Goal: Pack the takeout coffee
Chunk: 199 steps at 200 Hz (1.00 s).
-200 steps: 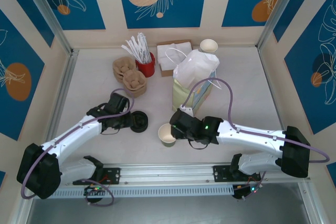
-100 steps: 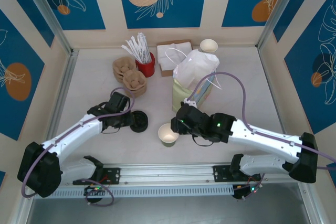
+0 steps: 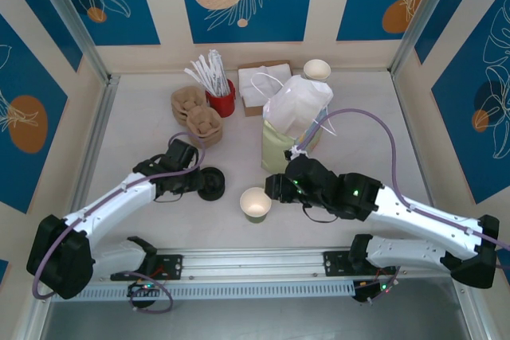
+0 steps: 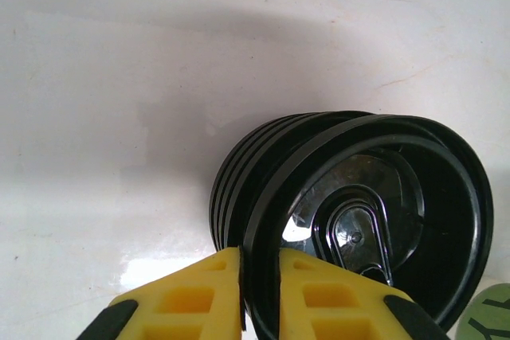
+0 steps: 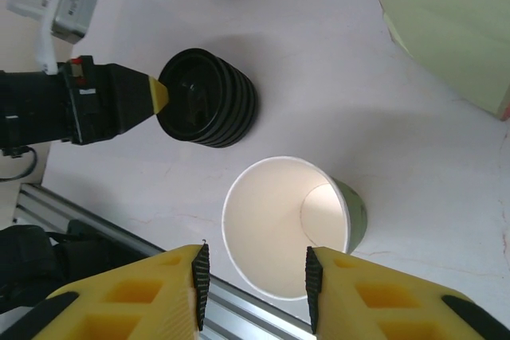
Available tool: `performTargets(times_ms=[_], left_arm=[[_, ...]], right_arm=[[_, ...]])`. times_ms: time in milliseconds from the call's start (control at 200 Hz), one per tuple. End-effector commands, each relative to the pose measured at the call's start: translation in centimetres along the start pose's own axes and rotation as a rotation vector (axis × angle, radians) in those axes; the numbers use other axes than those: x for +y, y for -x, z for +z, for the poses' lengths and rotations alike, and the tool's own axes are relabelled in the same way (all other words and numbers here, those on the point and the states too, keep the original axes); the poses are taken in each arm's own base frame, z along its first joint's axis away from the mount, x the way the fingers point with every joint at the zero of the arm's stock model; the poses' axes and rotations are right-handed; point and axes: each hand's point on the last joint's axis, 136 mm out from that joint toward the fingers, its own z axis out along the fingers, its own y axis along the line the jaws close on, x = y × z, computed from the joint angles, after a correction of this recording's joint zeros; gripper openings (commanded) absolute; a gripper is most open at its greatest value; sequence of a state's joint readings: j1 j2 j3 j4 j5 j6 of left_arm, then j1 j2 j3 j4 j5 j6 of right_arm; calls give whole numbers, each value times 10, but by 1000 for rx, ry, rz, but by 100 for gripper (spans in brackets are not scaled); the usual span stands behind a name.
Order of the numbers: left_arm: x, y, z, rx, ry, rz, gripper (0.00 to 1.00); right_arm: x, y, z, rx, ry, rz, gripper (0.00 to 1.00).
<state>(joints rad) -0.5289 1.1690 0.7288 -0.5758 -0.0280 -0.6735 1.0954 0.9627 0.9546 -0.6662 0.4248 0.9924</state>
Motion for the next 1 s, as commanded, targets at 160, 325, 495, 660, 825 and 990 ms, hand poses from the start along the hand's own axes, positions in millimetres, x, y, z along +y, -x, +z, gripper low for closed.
performTargets(times_ms=[160,325,495,660,825,990], left_arm=[[-13,8,-31,-48,-37,13,13],[-22,12,-56,-79,-63,32,13],[-39,11,-84,-104,-103,68,13],[-59,6,-105,-117,-125,136,13],[-87,3,-121,-133,-144,228,13],[-120,-4,-127,-132,-163,330,13]], right_arm=[[11,1,-10,25,103,61,40],[20,2,-11,40,148,63,40],[35,3,-15,53,216,46,40],[46,6,-19,59,253,38,40],[54,8,-22,73,266,20,40],[57,8,-23,87,262,9,42]])
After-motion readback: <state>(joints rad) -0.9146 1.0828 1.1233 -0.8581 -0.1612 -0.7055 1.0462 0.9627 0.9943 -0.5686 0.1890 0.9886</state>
